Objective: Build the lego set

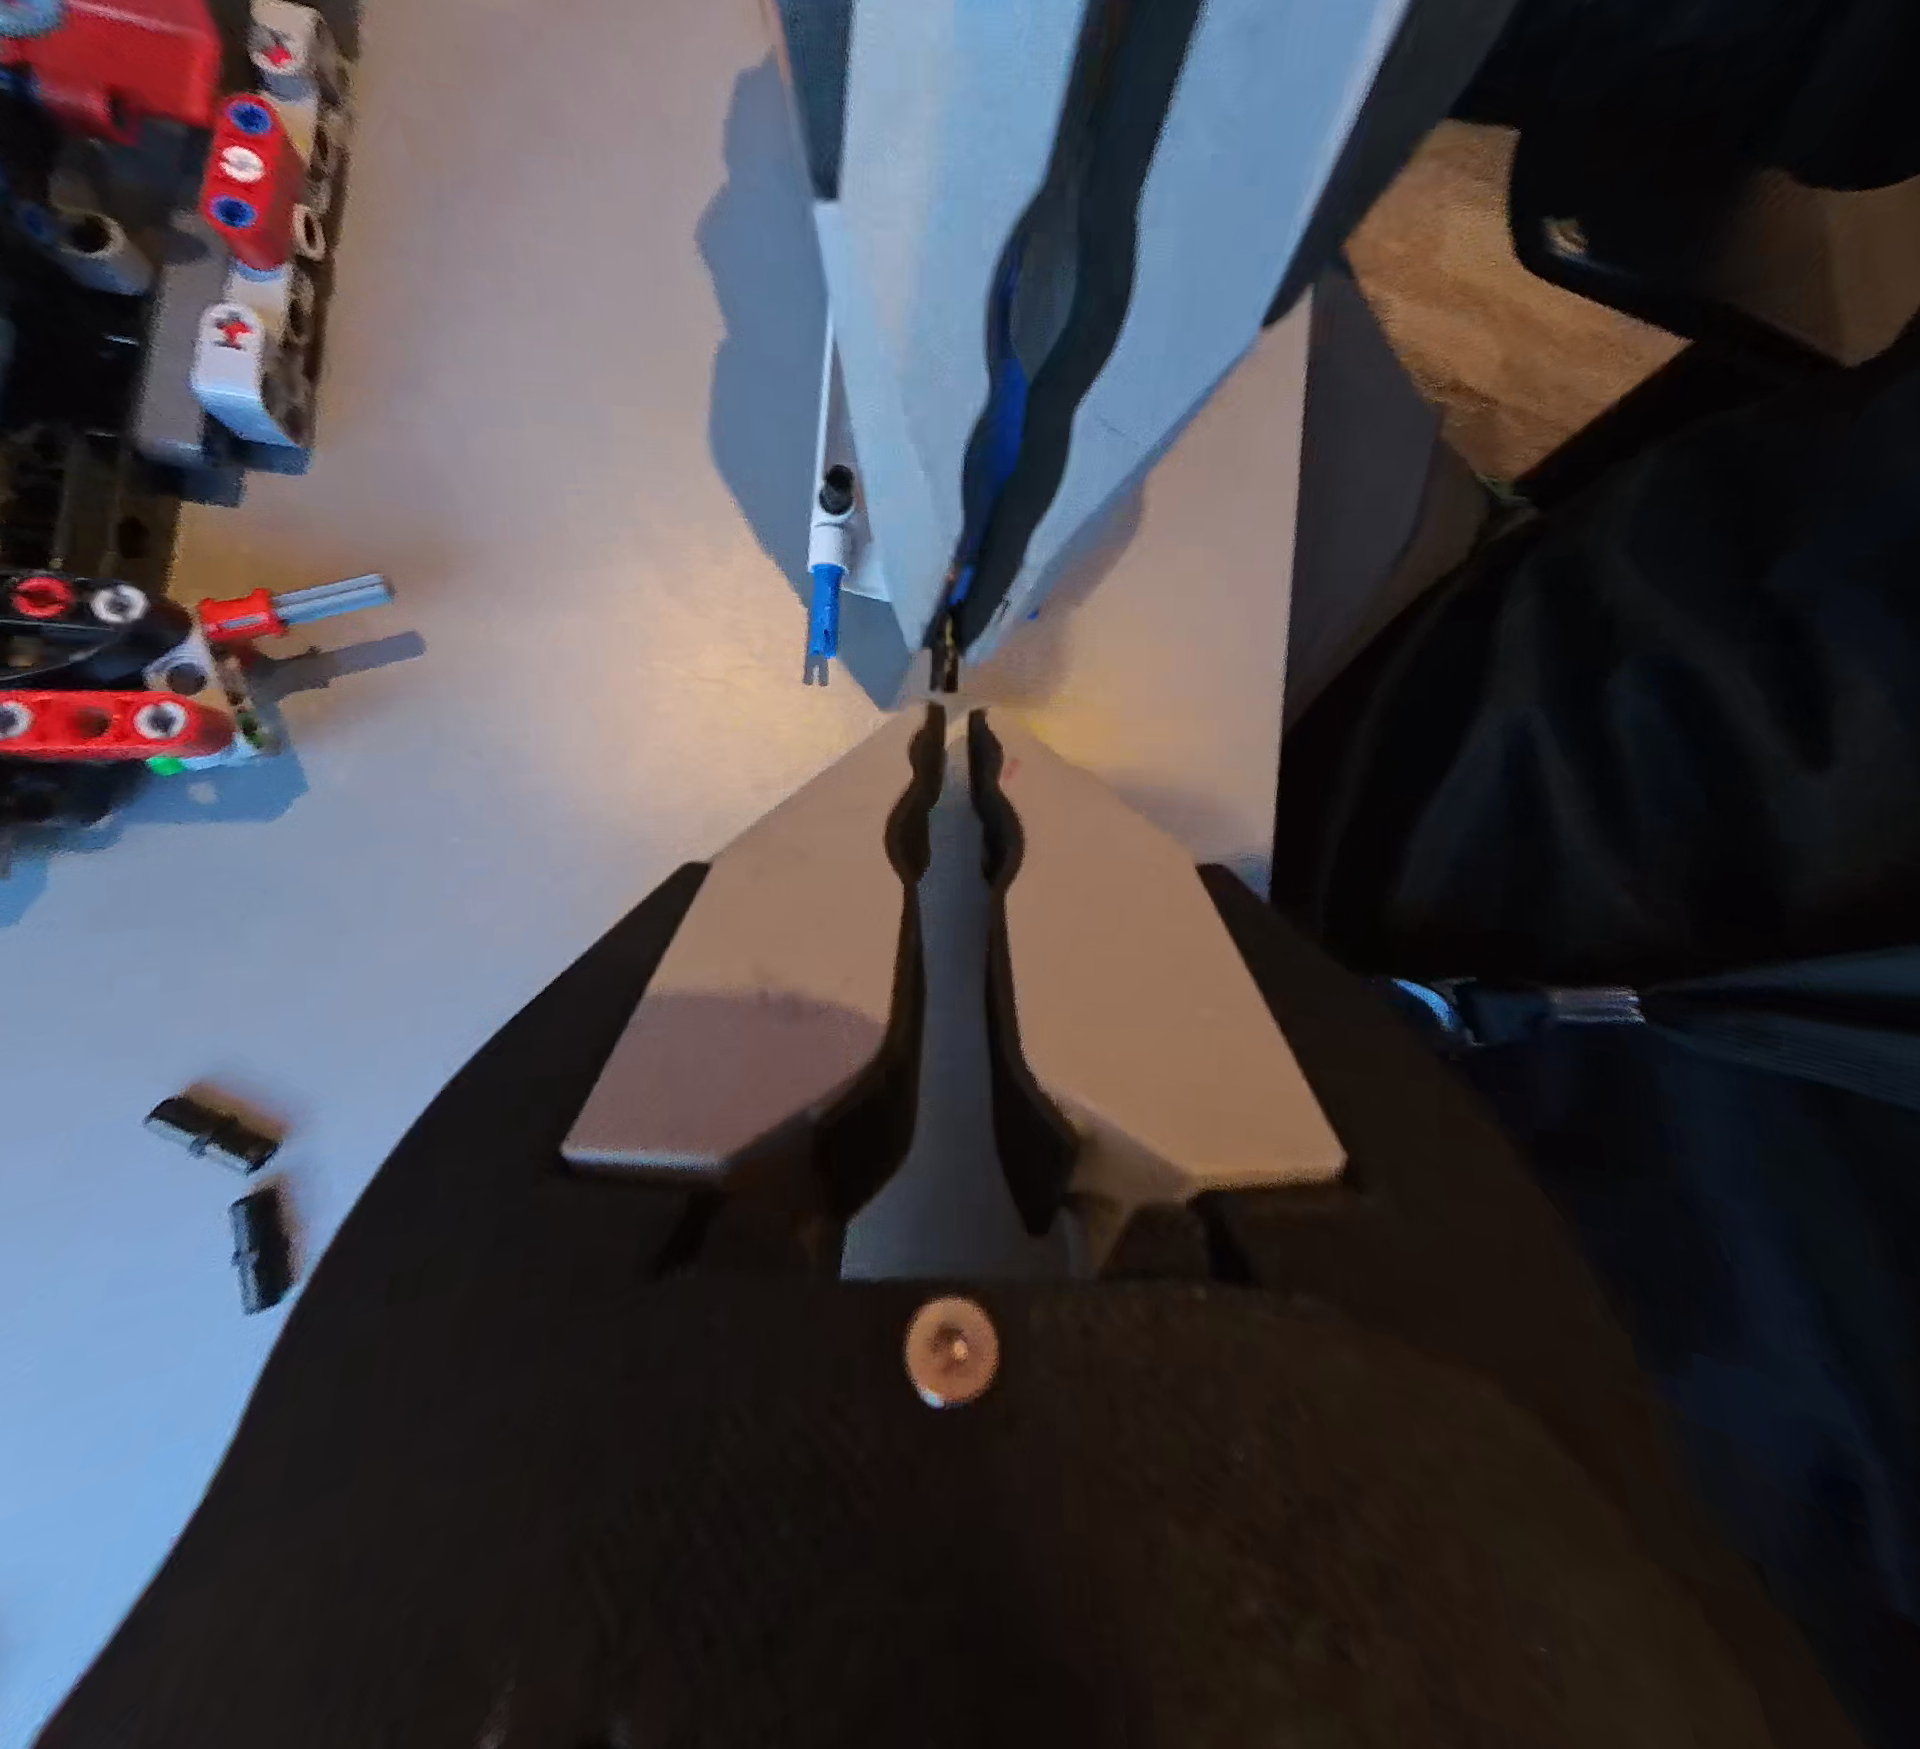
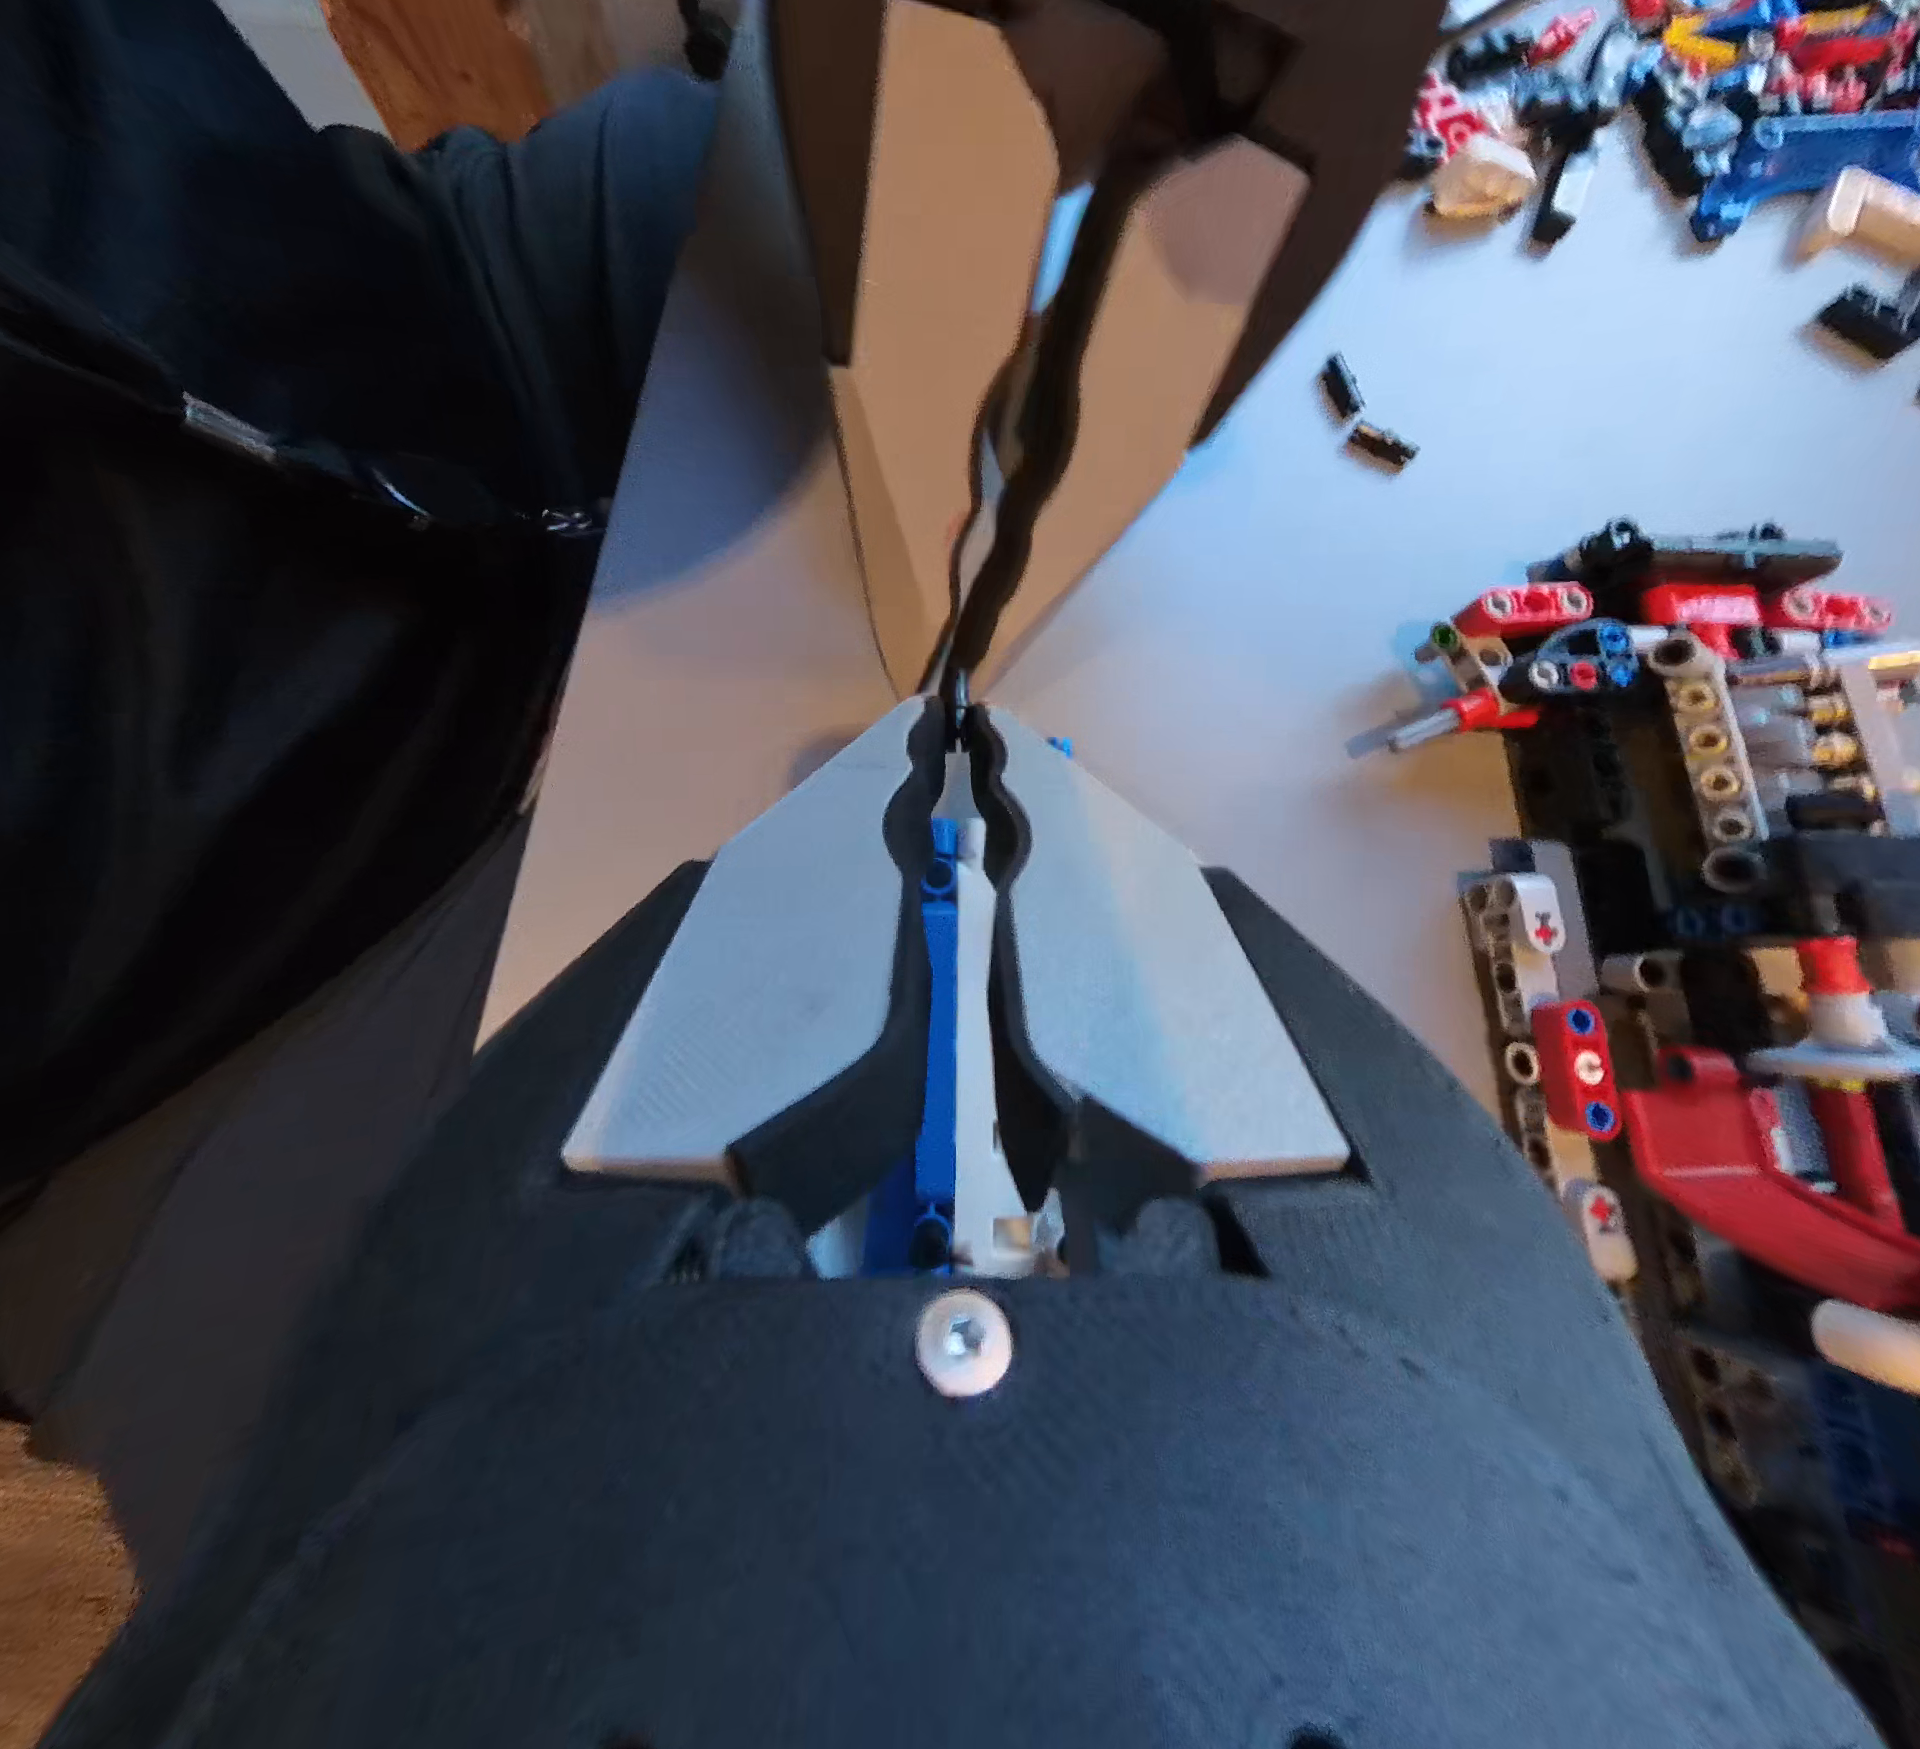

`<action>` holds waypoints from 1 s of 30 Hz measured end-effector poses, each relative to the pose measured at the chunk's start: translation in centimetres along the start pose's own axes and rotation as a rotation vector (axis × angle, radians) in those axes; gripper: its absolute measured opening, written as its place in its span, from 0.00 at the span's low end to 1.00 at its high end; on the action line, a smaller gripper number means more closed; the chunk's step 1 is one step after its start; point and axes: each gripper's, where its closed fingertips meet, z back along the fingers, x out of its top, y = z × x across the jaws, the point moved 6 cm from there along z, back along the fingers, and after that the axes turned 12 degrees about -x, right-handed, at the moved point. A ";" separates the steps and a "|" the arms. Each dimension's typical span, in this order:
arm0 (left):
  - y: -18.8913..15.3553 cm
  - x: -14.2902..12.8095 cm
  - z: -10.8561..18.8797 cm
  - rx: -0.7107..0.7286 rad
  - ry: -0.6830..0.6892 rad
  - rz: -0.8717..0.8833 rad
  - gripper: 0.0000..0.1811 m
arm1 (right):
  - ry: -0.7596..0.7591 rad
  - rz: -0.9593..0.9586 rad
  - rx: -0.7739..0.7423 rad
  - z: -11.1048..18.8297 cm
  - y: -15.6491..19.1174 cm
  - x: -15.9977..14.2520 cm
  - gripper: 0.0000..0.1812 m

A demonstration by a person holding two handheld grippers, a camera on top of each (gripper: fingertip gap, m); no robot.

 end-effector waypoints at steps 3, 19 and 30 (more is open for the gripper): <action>0.1 0.0 0.2 0.128 -0.035 -0.078 0.05 | -0.011 -0.094 0.017 0.1 -0.6 -0.3 0.01; -0.5 0.7 -0.5 0.340 0.004 -0.355 0.01 | -0.010 -0.109 0.038 0.2 -0.9 -0.6 0.01; -0.4 0.3 0.0 0.133 -0.089 -0.200 0.01 | -0.026 -0.022 0.021 0.1 -0.2 -0.2 0.01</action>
